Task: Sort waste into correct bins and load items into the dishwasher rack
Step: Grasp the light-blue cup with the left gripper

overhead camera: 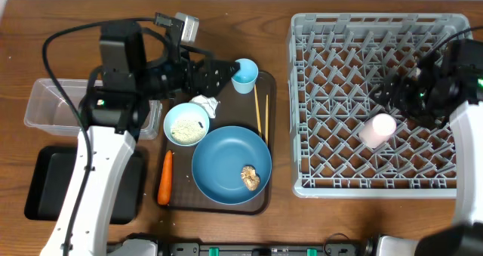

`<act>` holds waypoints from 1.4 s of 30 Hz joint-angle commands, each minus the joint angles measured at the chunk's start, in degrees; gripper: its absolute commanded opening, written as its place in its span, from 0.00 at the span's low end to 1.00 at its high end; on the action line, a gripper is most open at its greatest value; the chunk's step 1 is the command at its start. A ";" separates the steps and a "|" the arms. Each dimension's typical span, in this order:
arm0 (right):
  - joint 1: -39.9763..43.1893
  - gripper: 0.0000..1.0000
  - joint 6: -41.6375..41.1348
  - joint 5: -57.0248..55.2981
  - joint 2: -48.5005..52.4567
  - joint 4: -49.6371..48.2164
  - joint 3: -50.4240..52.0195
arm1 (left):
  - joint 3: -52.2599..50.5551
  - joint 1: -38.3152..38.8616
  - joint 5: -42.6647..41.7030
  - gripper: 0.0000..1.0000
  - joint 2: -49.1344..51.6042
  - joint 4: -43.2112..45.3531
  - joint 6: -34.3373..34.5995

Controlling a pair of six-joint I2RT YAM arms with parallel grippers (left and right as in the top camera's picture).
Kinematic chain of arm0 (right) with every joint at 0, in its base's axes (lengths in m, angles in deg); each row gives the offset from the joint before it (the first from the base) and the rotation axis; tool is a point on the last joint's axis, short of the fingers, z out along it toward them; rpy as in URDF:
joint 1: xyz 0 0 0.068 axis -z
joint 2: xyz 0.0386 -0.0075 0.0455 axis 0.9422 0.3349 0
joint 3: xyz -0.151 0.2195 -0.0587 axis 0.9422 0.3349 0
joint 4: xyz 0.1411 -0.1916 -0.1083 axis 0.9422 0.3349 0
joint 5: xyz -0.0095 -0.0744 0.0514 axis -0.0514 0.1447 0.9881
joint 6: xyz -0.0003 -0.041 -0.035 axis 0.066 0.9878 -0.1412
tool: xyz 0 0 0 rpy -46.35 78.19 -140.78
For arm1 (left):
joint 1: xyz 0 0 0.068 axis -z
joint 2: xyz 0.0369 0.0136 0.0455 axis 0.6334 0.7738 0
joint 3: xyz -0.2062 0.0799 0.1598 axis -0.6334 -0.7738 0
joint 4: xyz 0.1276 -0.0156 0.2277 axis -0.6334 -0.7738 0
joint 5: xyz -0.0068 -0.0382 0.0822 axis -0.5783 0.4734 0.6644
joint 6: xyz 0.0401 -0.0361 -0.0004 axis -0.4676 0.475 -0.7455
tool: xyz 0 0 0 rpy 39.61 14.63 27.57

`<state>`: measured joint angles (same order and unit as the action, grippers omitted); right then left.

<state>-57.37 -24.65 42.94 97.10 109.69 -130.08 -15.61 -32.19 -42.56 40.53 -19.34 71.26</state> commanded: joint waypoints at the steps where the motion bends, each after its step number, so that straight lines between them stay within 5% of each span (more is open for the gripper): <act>1: -2.32 0.83 3.02 7.28 -5.18 -2.03 -1.77 | 0.96 1.84 21.79 0.98 4.96 -0.07 -1.90; 3: -3.15 0.84 2.99 7.28 -6.84 -3.17 -1.77 | 0.96 2.97 23.43 1.00 9.25 1.88 -3.65; 8: -5.27 0.85 3.02 7.23 -8.46 -2.91 -1.77 | 0.98 4.13 24.24 0.80 20.72 7.37 -3.72; 18: -6.27 0.85 3.02 6.95 -8.15 -1.11 -1.73 | 0.98 4.74 23.37 0.75 32.48 10.84 -1.60; 25: -6.27 0.85 2.99 5.92 -8.15 -1.22 -1.73 | 0.96 4.87 25.55 0.45 33.44 8.68 -1.62; 42: -6.27 0.84 2.99 5.92 -8.17 -0.11 -1.73 | 0.74 9.07 30.01 0.38 33.46 11.13 0.76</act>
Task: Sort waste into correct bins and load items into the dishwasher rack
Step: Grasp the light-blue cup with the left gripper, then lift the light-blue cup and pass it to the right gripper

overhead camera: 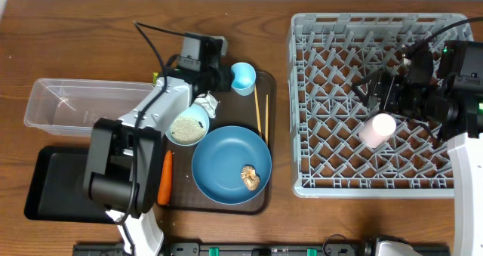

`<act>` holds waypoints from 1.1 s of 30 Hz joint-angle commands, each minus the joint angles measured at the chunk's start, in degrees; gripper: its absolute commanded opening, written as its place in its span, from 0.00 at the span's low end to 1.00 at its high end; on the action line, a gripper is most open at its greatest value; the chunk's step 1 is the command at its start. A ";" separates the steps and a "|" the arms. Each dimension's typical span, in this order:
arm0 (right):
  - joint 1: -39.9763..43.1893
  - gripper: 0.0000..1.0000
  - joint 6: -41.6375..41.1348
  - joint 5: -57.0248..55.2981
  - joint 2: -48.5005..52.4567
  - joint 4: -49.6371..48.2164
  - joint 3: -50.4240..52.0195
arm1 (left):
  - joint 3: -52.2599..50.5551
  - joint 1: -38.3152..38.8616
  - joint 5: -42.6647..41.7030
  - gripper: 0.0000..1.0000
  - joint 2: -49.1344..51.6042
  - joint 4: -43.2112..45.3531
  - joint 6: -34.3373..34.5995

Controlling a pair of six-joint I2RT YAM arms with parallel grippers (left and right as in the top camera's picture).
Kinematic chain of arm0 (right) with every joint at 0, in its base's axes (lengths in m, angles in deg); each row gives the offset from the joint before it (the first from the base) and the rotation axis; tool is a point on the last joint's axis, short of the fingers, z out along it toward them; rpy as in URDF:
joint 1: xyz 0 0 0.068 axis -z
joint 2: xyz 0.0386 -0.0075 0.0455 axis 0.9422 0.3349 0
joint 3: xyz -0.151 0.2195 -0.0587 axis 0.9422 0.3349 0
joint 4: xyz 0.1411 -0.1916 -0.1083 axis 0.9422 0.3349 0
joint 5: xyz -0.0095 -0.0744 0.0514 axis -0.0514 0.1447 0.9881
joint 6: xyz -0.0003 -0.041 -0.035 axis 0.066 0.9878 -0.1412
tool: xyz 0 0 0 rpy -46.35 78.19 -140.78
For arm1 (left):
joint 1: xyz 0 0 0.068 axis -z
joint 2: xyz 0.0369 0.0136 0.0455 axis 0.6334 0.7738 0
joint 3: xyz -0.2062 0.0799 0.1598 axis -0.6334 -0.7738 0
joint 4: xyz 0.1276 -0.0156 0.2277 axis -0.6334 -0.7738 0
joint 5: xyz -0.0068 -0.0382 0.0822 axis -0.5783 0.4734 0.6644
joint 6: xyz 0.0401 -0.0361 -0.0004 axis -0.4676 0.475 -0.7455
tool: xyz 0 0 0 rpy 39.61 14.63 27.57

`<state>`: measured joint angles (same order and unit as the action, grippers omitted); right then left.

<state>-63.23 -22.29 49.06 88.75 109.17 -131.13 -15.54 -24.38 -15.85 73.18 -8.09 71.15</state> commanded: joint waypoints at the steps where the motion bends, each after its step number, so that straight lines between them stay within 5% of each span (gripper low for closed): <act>1: -0.42 0.84 0.63 -0.20 0.17 0.59 -0.68 | 0.57 1.66 4.37 0.38 0.81 -0.13 0.90; 9: -0.42 0.84 0.66 -0.42 0.17 1.46 -0.68 | 0.35 2.95 9.57 0.37 0.81 -2.08 0.90; 15: -0.42 0.84 0.66 -0.42 0.17 1.55 -0.68 | 0.26 2.95 9.94 0.23 0.81 -2.75 1.05; 17: -0.42 0.83 0.66 -0.42 0.17 1.57 -0.68 | 0.26 2.95 9.94 0.08 0.81 -3.45 1.33; 20: -0.42 0.83 0.66 -0.42 0.17 1.53 -0.68 | 0.28 2.89 9.62 0.06 -0.13 -4.17 2.67; 27: -0.44 0.81 4.15 0.35 0.17 0.35 -0.68 | 0.35 1.38 -5.18 0.06 -10.99 -6.97 2.67; 33: -0.44 0.79 19.87 20.61 0.17 -1.81 -0.68 | 0.35 -2.73 -30.12 0.06 -22.29 -12.22 2.78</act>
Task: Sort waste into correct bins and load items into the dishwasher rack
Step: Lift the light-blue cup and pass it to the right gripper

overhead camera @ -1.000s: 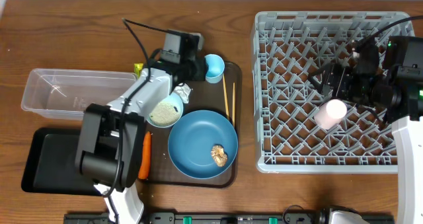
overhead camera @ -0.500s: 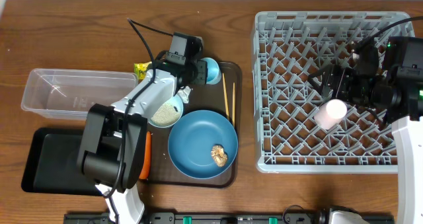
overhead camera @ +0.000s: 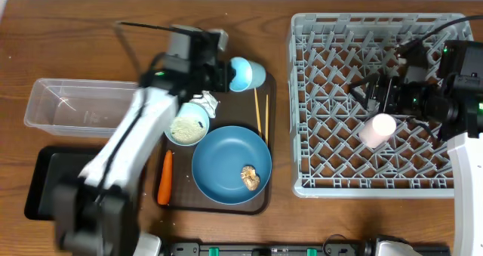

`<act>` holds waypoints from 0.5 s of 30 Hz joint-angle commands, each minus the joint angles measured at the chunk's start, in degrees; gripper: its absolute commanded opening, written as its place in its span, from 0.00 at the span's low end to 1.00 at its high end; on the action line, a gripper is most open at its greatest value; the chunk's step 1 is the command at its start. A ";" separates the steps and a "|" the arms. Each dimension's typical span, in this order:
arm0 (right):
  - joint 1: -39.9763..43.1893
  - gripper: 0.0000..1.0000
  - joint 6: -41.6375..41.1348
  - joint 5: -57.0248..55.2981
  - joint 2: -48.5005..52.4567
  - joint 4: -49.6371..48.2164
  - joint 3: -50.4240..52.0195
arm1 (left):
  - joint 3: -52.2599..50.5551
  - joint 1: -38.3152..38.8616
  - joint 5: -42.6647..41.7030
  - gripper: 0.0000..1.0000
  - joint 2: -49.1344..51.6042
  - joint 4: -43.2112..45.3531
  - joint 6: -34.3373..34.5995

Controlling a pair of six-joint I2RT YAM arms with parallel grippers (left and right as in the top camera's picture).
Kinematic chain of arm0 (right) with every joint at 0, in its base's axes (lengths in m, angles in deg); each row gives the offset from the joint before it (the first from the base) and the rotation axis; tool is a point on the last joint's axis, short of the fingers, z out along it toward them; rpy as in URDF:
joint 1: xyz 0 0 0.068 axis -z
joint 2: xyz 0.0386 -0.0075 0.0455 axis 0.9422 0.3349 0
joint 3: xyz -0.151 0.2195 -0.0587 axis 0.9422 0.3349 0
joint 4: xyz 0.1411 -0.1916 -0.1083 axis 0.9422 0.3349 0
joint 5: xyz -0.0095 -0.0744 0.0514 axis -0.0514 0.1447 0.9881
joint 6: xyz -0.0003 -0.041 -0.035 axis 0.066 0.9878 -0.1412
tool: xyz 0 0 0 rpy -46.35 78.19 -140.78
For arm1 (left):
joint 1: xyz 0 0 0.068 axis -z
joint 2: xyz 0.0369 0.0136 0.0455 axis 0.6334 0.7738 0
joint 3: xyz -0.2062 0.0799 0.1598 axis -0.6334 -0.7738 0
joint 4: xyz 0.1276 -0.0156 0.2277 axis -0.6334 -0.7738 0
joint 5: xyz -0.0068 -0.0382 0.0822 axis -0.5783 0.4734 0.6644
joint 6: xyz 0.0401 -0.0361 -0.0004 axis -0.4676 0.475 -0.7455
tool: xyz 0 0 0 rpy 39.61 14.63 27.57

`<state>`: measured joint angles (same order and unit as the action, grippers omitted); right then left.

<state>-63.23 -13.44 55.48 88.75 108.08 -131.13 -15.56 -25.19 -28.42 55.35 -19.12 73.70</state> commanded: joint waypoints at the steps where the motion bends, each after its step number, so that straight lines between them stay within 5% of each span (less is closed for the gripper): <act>1: -0.46 0.79 13.16 17.94 0.17 -1.11 -0.68 | 0.37 -2.38 -20.98 0.06 -5.46 -1.25 0.31; 7: -3.10 0.75 18.58 40.72 0.17 -9.31 -0.68 | 0.37 -3.37 -43.74 0.06 -10.40 -0.11 1.16; 15: -14.82 0.76 19.89 42.07 0.17 -17.64 -0.68 | 0.37 -3.39 -57.57 0.06 -11.15 1.66 2.08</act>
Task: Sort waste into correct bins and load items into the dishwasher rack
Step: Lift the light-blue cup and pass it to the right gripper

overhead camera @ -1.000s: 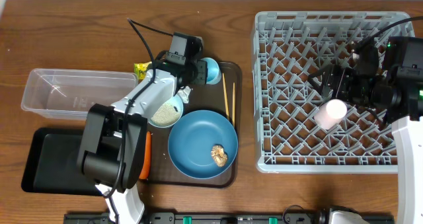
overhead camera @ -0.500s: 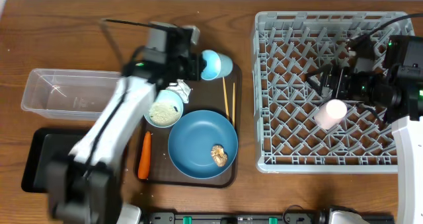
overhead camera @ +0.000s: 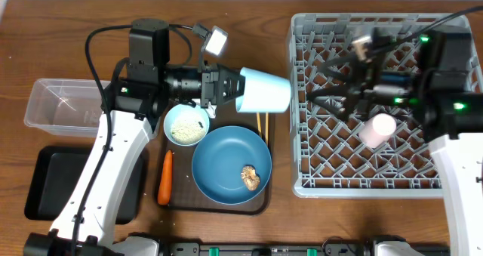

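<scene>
A light blue cup (overhead camera: 264, 92) hangs on its side above the tray's far right corner, its mouth facing the rack. My left gripper (overhead camera: 230, 90) is shut on its base end. The grey dishwasher rack (overhead camera: 302, 182) stands at the right, and a pale pink cup (overhead camera: 377, 129) lies inside it. My right gripper (overhead camera: 332, 99) hovers open over the rack's left half, a short way from the blue cup. On the brown tray (overhead camera: 264, 199) sit a blue plate (overhead camera: 223, 161) with a food scrap (overhead camera: 250, 177), a rice bowl (overhead camera: 186, 126), a carrot (overhead camera: 164, 177) and chopsticks (overhead camera: 261, 124).
A clear plastic bin (overhead camera: 53, 105) and a black bin (overhead camera: 41, 188) stand at the left, partly under my left arm. A crumpled white wrapper (overhead camera: 209, 106) lies beside the rice bowl. A bare strip of table separates tray and rack.
The blue cup was at the tray's far corner, tilted in my left gripper. It is now higher and further right, near the rack's edge. My right gripper has moved left across the rack.
At first my left gripper reached toward the upright blue cup on the tray, and the right one stood by the pink cup. Then the left fingers were at the cup, then the cup tipped over in them. Now it hangs between tray and rack.
</scene>
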`<act>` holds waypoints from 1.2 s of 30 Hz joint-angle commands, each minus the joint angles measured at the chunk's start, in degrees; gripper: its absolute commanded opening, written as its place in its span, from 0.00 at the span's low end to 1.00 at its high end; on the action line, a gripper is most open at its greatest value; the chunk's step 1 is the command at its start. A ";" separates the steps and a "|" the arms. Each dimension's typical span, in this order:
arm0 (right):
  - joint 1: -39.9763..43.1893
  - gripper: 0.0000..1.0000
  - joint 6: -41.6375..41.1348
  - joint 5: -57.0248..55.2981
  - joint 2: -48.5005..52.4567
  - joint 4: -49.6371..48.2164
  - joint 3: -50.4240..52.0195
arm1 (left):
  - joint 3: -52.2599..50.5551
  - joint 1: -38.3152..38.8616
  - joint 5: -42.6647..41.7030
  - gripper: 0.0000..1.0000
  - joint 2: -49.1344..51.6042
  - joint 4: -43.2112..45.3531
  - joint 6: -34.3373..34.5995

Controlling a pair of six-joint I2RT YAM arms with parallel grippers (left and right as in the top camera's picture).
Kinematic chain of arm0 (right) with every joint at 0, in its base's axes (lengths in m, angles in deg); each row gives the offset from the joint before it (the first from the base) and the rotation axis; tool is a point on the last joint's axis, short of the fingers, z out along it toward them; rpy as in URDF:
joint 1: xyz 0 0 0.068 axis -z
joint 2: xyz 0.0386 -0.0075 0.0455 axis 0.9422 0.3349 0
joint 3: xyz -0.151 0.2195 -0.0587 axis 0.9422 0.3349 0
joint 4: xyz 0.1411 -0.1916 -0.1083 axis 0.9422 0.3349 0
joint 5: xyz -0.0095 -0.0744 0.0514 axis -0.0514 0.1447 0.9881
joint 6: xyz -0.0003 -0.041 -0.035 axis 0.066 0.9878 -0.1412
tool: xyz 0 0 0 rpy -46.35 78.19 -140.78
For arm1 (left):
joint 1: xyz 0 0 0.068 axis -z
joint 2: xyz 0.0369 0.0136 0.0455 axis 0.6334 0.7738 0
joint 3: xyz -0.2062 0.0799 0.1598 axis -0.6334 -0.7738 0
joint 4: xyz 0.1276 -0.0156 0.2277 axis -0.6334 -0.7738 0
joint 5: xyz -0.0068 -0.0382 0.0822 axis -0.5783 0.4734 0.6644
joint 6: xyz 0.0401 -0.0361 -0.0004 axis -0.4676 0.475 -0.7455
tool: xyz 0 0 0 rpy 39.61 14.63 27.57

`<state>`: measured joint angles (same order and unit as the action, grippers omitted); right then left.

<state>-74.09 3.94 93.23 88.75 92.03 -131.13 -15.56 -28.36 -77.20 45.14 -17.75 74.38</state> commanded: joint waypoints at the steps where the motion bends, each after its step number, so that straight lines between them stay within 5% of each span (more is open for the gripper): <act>1: -5.18 0.76 2.84 4.33 0.17 -2.56 -0.68 | 0.37 -0.22 -8.79 0.06 -0.94 0.31 1.62; 14: -14.84 0.73 3.30 0.26 0.17 -7.15 -0.68 | 0.37 -0.20 -8.76 0.06 -0.96 6.99 8.22; 21: -15.50 0.51 2.82 0.24 0.17 -7.15 -0.68 | 0.35 -0.20 -8.76 0.06 -0.96 9.14 9.49; 22: -15.50 0.50 2.80 0.24 0.17 -7.15 -0.68 | 0.35 -0.20 -8.76 0.08 -0.96 9.14 9.49; 24: -15.47 0.50 2.82 0.13 0.17 -7.15 -0.68 | 0.37 -0.22 -8.76 0.41 -0.96 9.14 9.49; 27: -15.47 0.51 1.31 -3.54 -0.24 -7.15 -0.68 | 0.35 -0.24 -8.66 0.54 -0.96 9.20 9.44; 36: -9.86 0.51 -7.78 -26.36 -7.56 -0.15 -0.68 | 0.35 -1.79 -8.44 0.59 -0.96 19.08 9.22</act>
<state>-87.32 1.07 78.45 84.90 90.02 -131.13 -15.56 -28.89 -85.03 45.12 -0.44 83.91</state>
